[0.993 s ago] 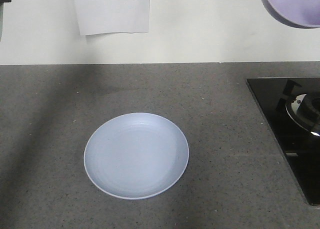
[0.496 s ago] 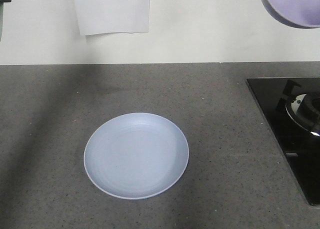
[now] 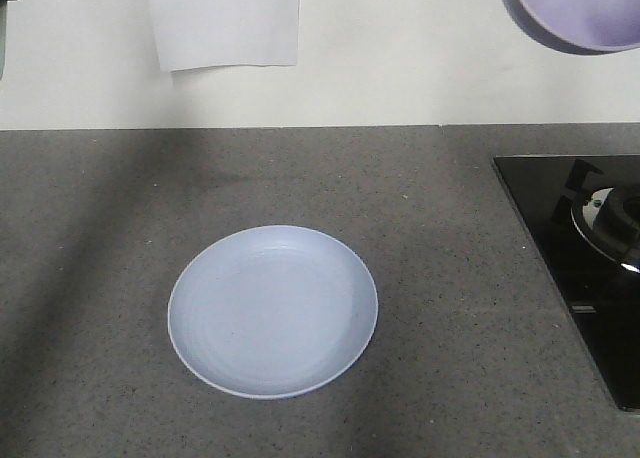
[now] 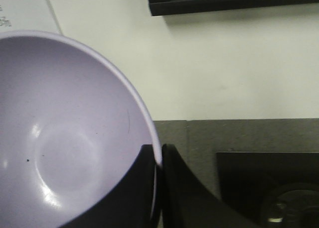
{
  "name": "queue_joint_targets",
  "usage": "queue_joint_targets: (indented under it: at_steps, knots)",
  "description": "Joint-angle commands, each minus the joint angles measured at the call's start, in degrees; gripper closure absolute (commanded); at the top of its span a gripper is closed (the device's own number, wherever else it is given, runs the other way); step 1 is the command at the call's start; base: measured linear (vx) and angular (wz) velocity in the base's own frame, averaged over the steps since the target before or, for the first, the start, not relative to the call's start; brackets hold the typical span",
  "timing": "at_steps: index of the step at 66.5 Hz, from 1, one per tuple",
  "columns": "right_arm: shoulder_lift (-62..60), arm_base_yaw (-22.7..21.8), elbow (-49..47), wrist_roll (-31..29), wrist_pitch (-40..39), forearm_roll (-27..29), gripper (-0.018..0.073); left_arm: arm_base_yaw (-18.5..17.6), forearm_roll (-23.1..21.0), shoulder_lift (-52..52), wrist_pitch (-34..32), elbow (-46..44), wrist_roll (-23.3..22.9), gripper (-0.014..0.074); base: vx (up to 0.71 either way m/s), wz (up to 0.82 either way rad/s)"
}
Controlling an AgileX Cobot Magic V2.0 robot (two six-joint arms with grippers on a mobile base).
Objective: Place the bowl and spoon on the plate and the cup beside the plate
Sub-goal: 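Lower the lavender bowl onto the plate center with the right gripper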
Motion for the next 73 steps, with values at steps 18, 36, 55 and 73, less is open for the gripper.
queue_joint_targets:
  at_steps: [18,36,55,73]
  knots:
    - [13.54,2.6,-1.51,-19.57,4.31,23.35,0.0526,-0.31,-0.35,-1.64,-4.28,-1.86,-0.02,0.0603,0.0,0.0]
    - [24.14,16.01,-1.51,-18.94,3.62,15.85,0.0473,-0.31,-0.43,-1.64,-2.82,-1.86,-0.02,0.0603,0.0,0.0]
    - [30.93,22.09,-1.51,-11.51,2.56,12.4,0.0459,-0.31,-0.43,-1.64,-1.69,-1.86,-0.02,0.0603,0.0,0.0]
    - [35.13,24.12,-1.51,-11.75,3.55,14.15,0.0449,-0.31,-0.42,-1.64,-0.84,-1.86,-0.02,0.0603,0.0,0.0]
